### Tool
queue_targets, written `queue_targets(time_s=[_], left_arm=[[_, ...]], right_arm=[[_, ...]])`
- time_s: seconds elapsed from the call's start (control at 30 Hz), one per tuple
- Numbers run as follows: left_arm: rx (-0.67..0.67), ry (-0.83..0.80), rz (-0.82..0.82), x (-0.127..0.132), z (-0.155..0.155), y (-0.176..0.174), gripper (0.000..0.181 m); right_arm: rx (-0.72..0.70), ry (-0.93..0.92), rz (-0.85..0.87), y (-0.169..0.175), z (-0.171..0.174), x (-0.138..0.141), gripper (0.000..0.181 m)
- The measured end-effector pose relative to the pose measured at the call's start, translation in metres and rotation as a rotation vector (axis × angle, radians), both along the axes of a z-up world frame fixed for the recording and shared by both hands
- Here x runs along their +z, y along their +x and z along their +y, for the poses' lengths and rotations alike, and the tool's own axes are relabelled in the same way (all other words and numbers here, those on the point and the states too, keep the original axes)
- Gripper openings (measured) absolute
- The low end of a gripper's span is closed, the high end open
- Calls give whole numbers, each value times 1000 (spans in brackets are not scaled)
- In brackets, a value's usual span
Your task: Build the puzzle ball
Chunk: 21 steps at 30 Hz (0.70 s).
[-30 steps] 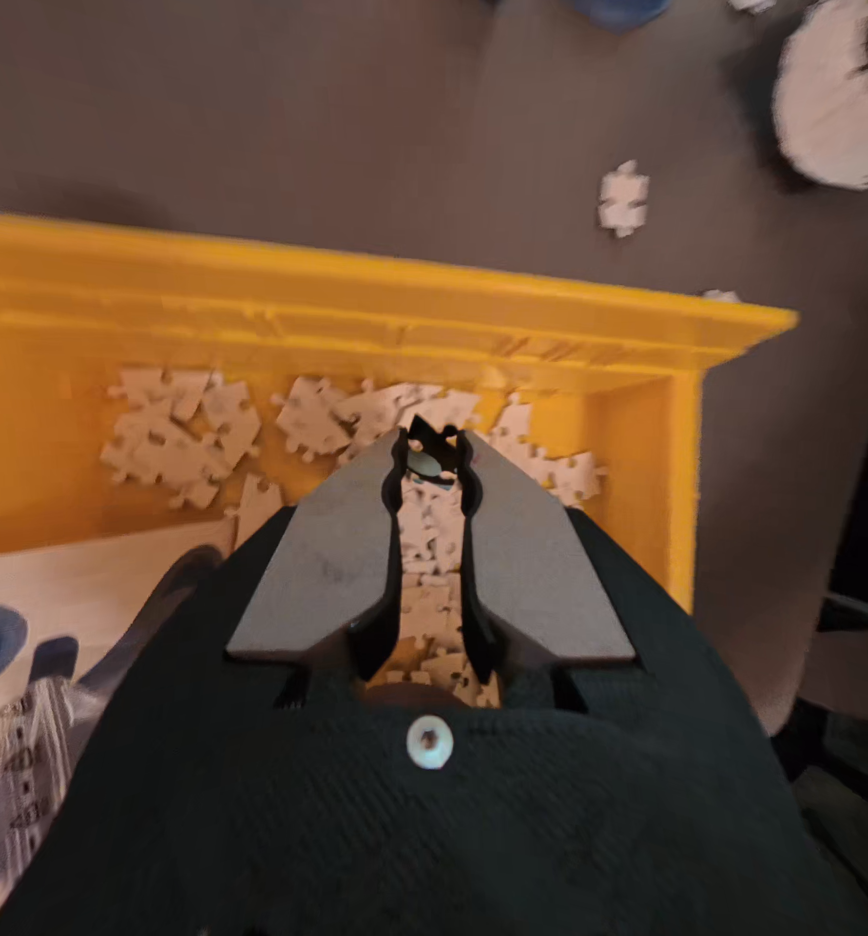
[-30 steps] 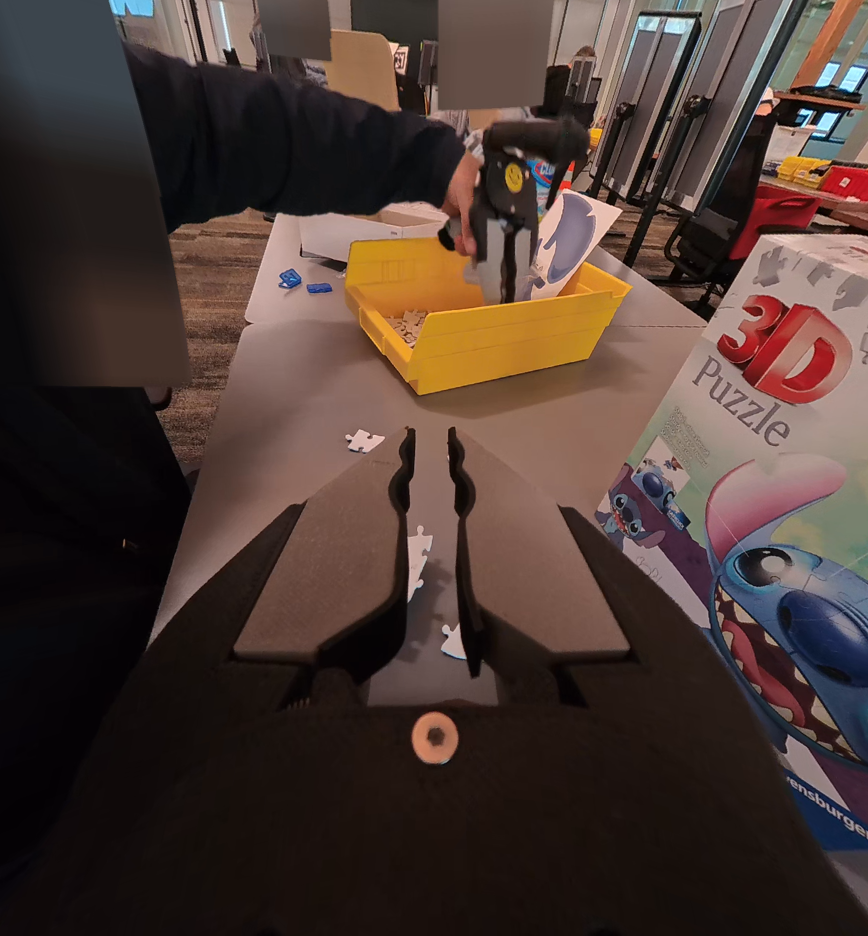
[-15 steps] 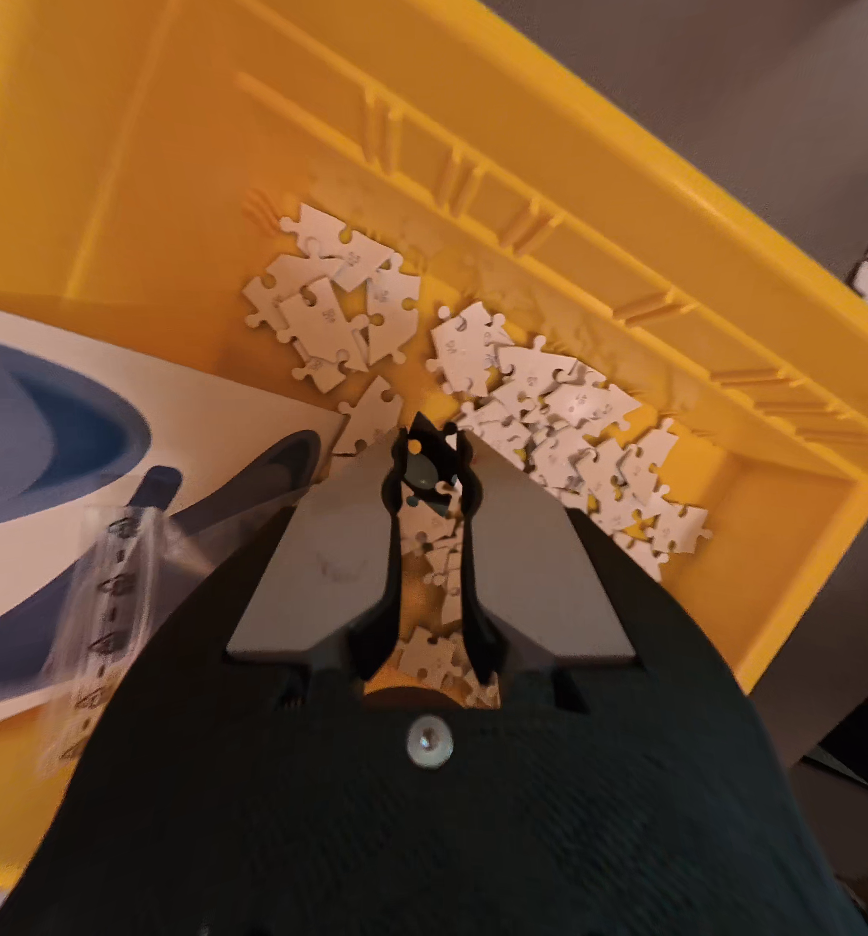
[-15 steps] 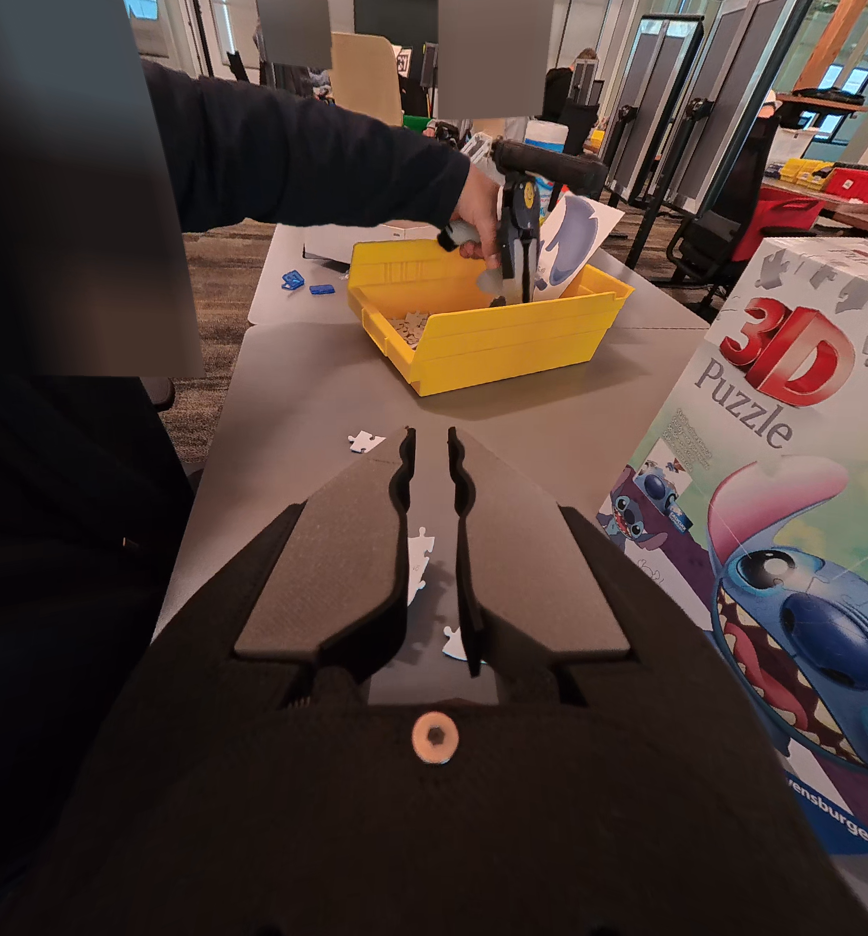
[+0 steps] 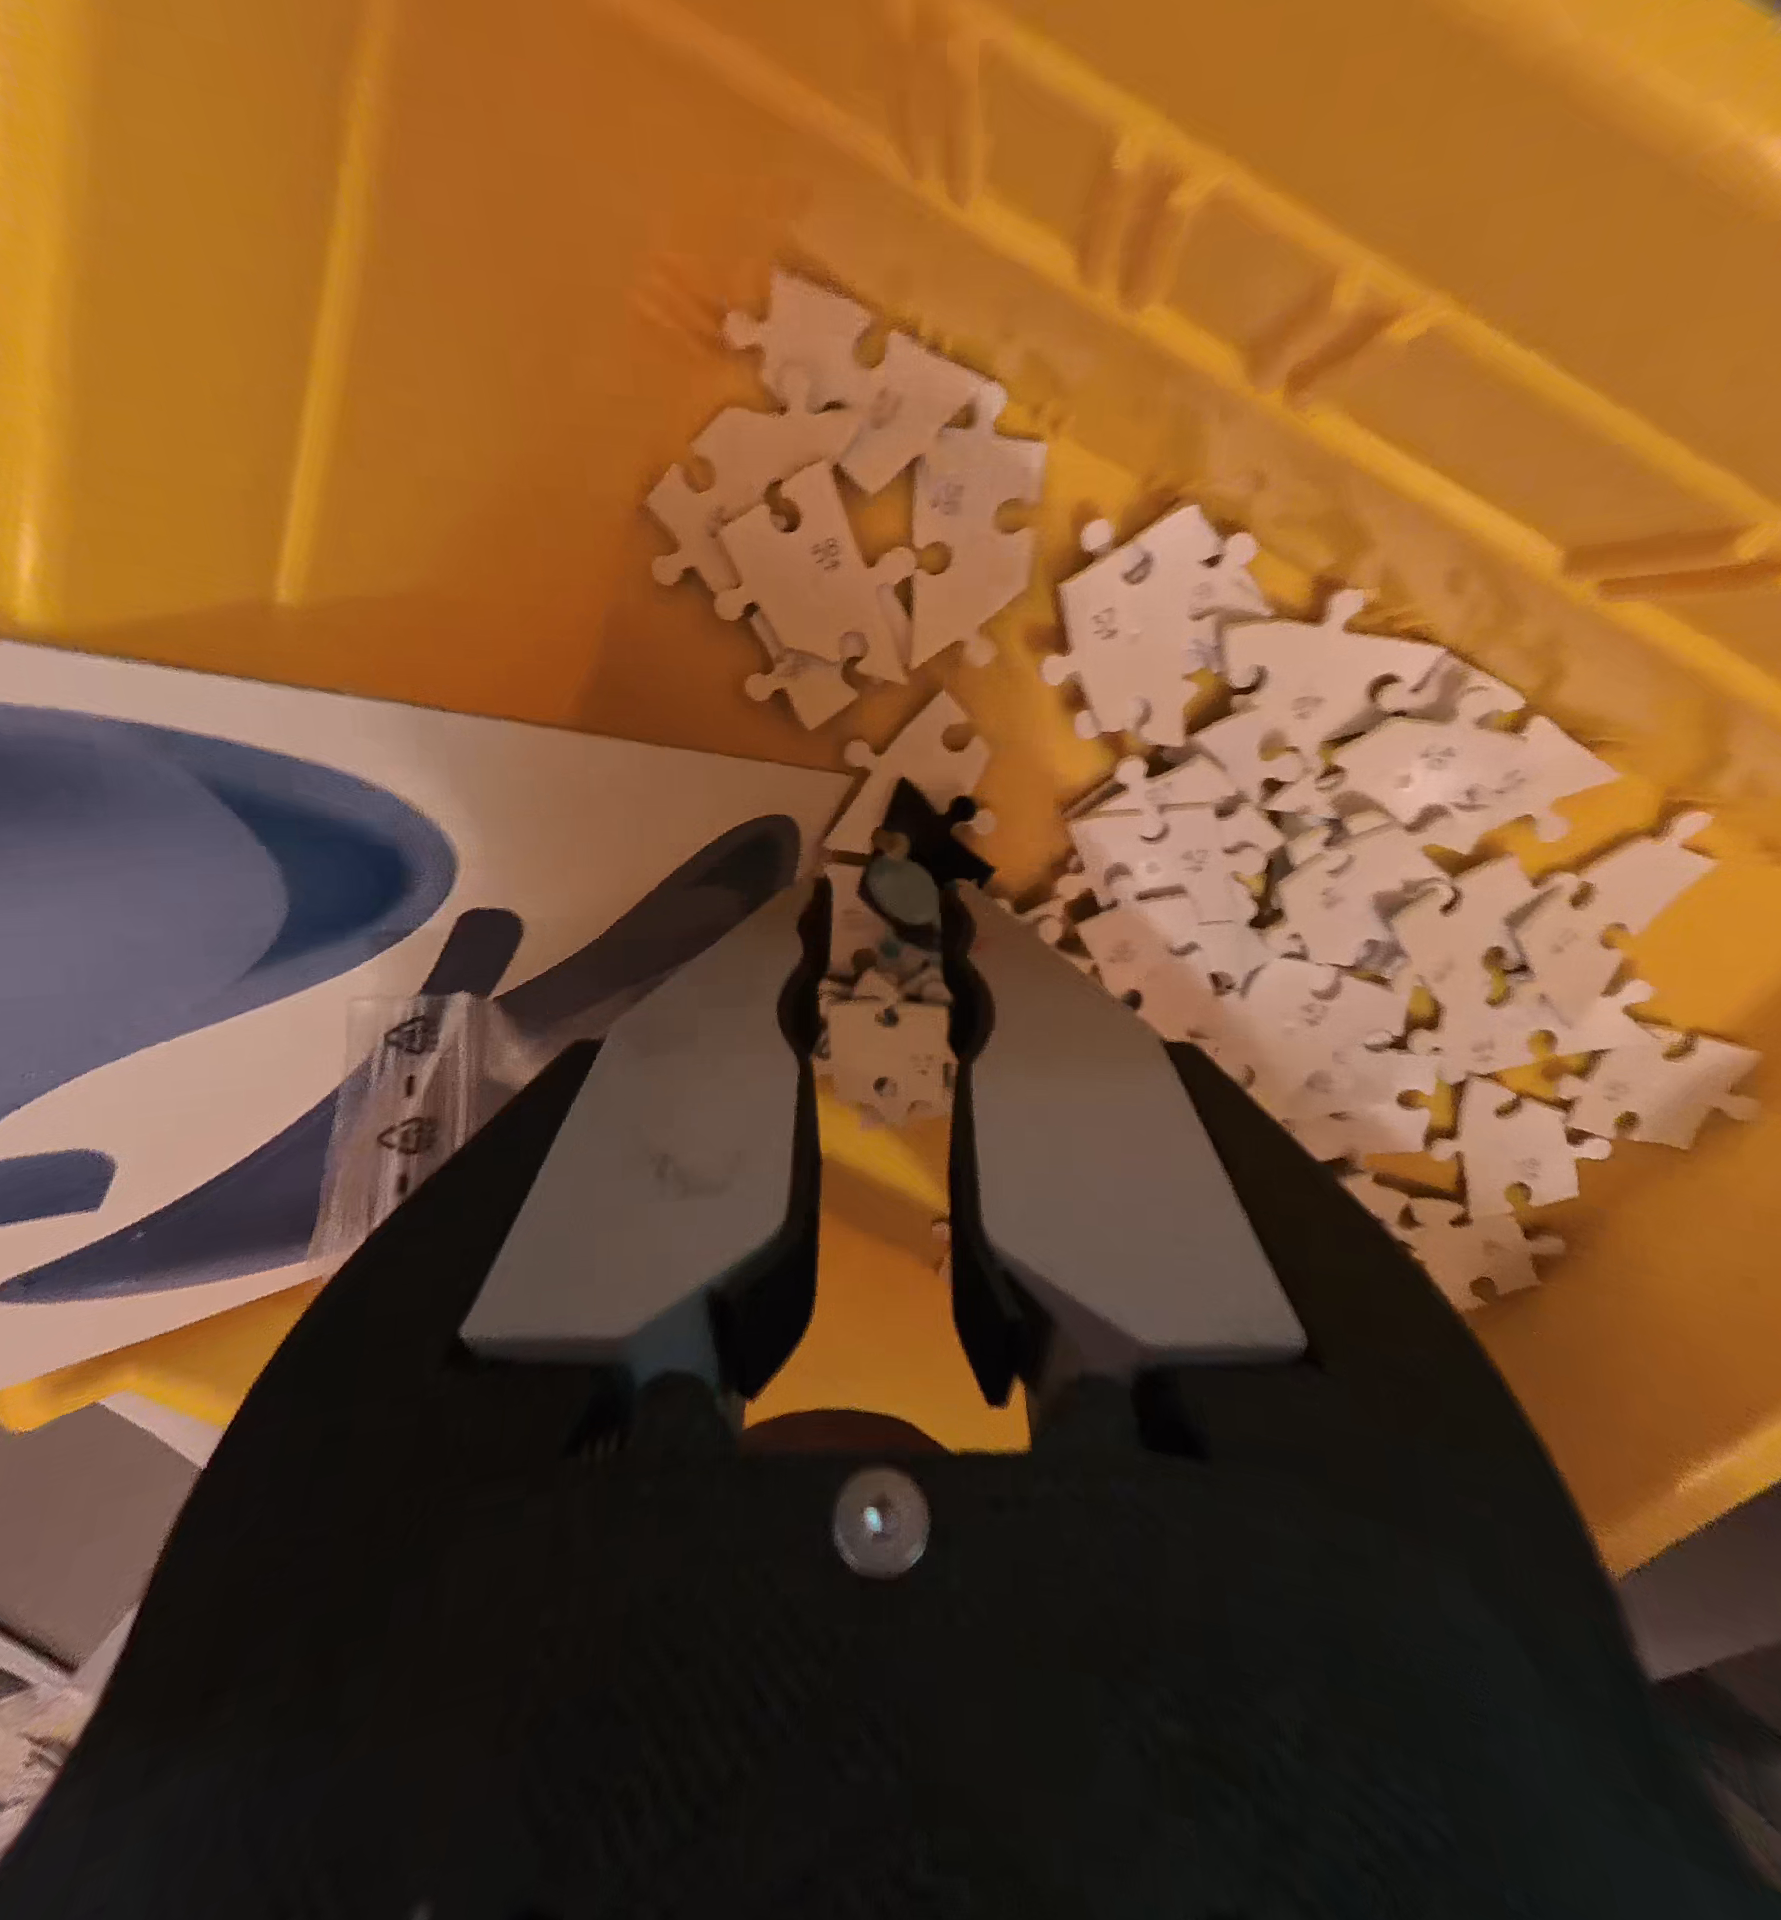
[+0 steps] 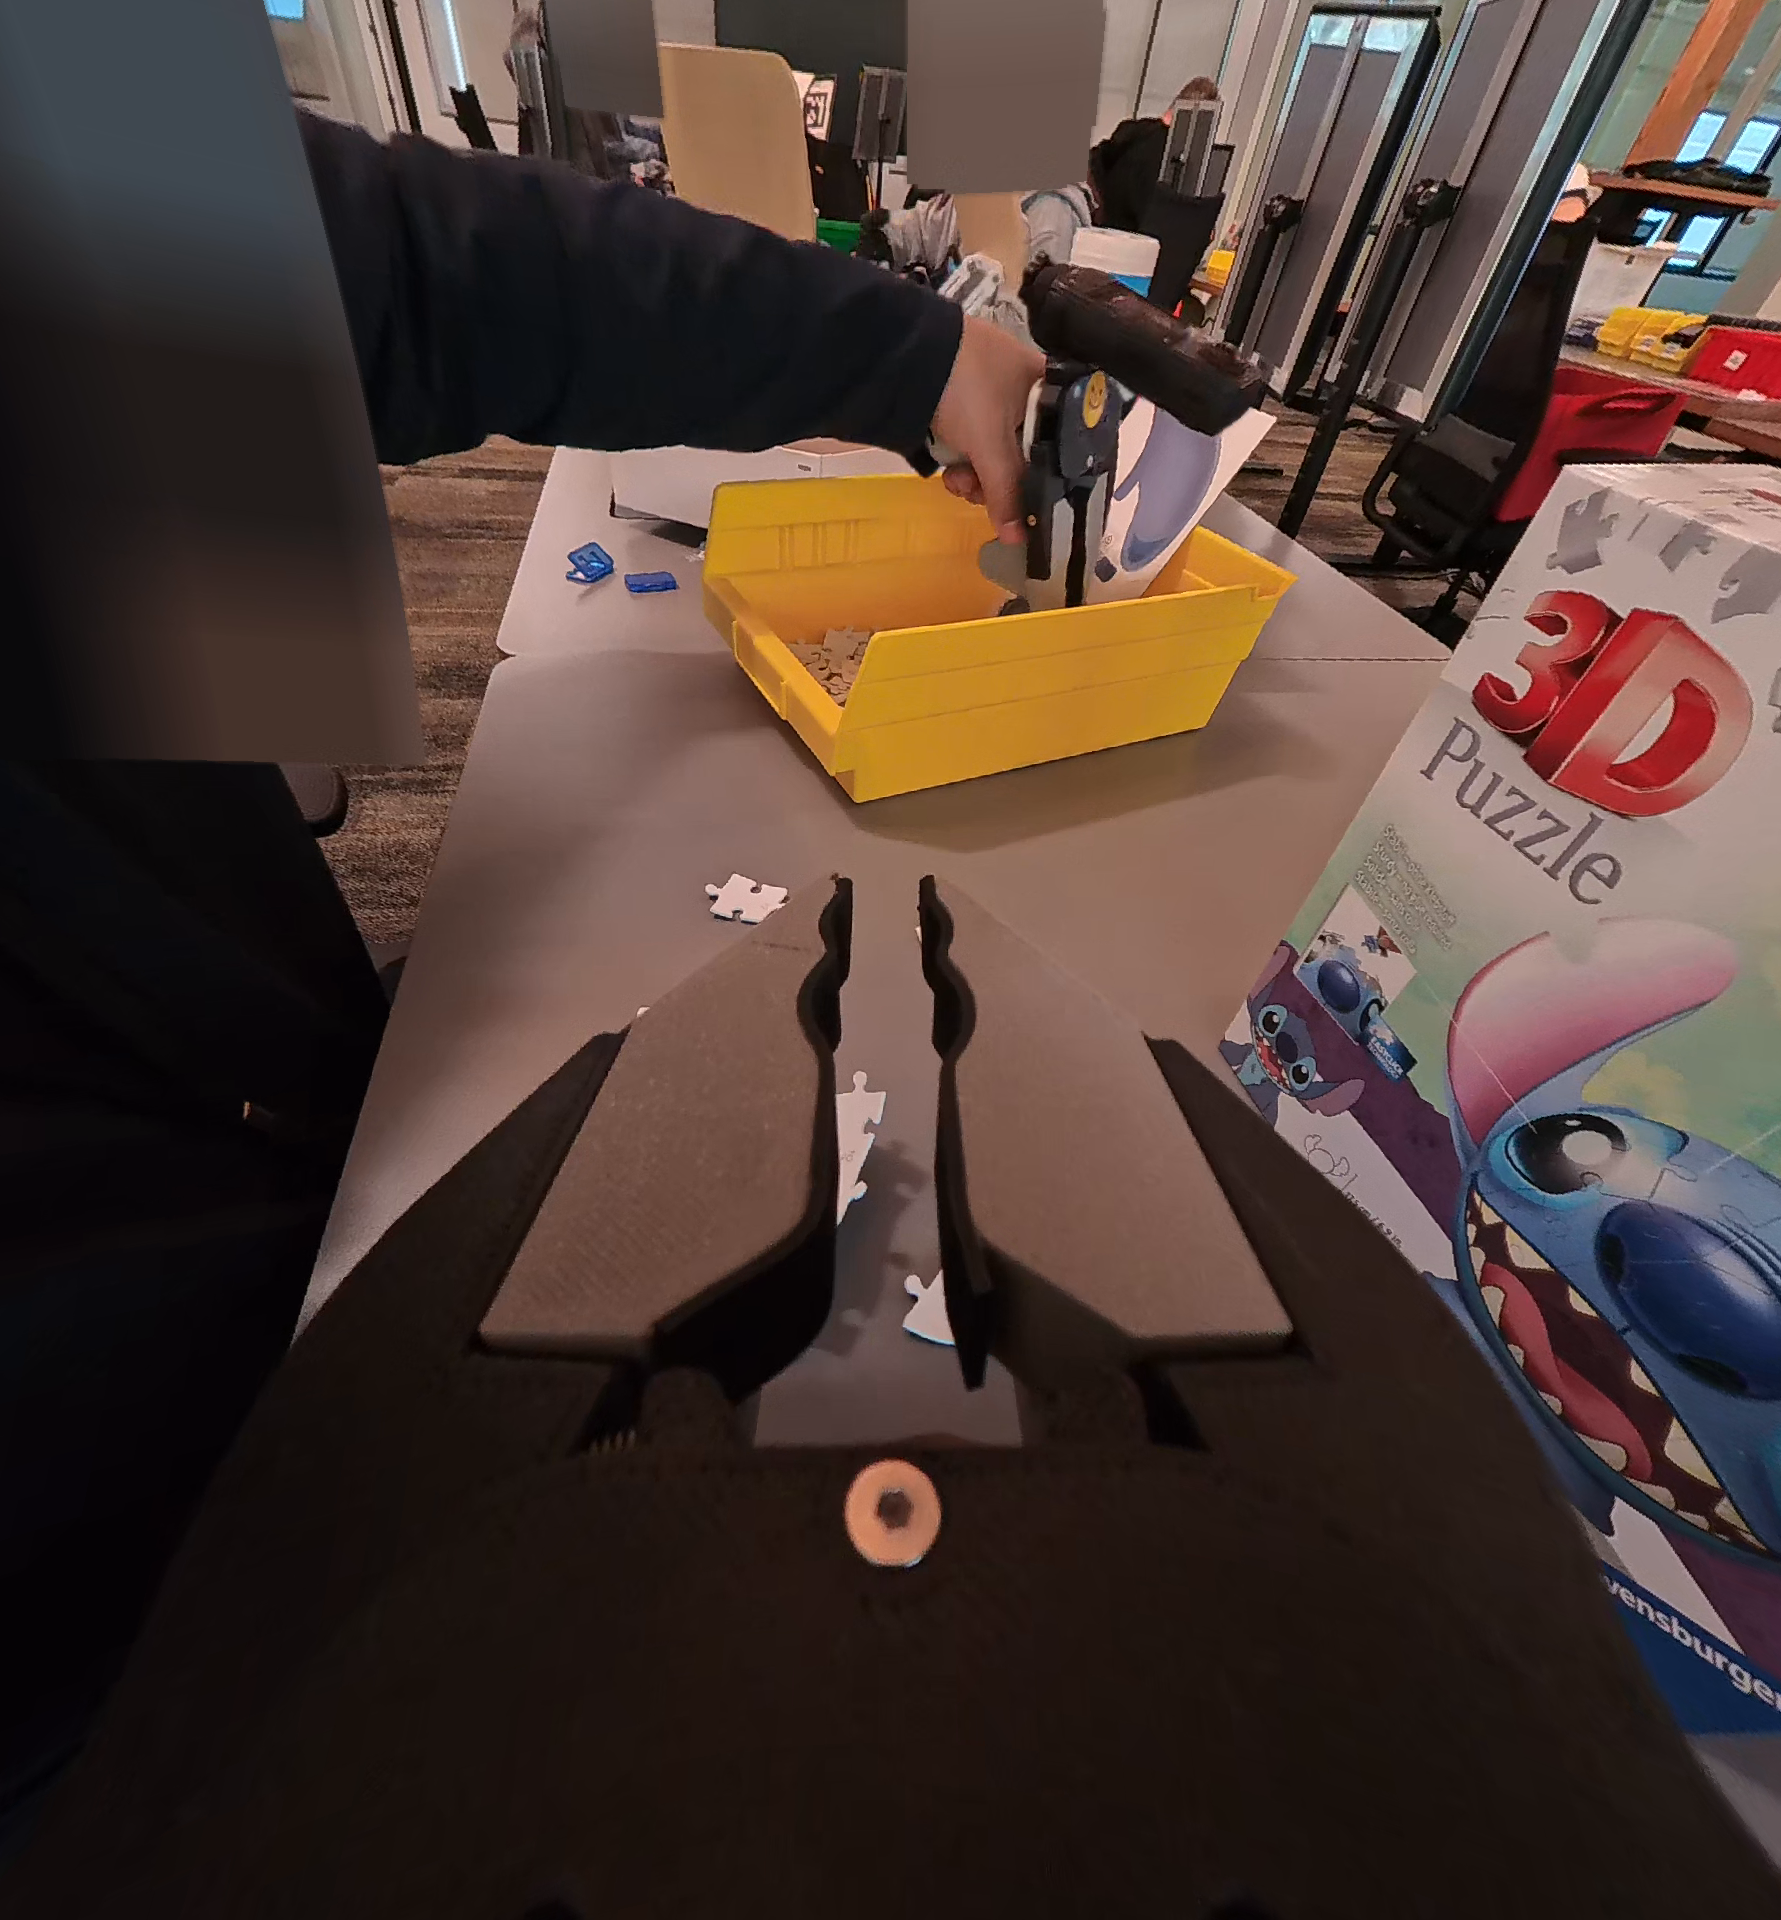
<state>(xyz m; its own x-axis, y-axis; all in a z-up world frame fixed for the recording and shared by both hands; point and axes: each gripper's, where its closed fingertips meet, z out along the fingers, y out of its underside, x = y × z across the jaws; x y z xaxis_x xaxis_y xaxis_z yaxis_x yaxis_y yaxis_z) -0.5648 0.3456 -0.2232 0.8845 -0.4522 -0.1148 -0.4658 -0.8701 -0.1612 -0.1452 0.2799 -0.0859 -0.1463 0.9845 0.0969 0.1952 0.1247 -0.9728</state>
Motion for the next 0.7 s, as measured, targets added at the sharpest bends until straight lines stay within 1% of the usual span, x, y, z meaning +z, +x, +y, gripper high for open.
queue_targets(time_s=[0.1, 0.23, 0.3, 0.43, 0.47, 0.5, 0.7], left_arm=[[-55, 23, 40, -2, -4, 10, 28], [-107, 61, 195, -9, -6, 4, 33], [-135, 55, 219, -16, -9, 6, 33], [-162, 87, 298, -17, -3, 1, 22], [-169, 83, 310, -17, -3, -1, 13], [-176, 77, 316, -17, -4, -2, 9], [-165, 85, 294, -3, -3, -10, 0]], right_arm=[[0, 1, 0, 0, 0, 0, 9], [1, 3, 2, 1, 0, 1, 9], [1, 4, 2, 1, -1, 1, 9], [1, 4, 6, 1, -1, 2, 9], [0, 3, 6, 1, -1, 2, 9], [0, 3, 6, 1, 0, 2, 9], [1, 6, 10, 2, -1, 3, 9]])
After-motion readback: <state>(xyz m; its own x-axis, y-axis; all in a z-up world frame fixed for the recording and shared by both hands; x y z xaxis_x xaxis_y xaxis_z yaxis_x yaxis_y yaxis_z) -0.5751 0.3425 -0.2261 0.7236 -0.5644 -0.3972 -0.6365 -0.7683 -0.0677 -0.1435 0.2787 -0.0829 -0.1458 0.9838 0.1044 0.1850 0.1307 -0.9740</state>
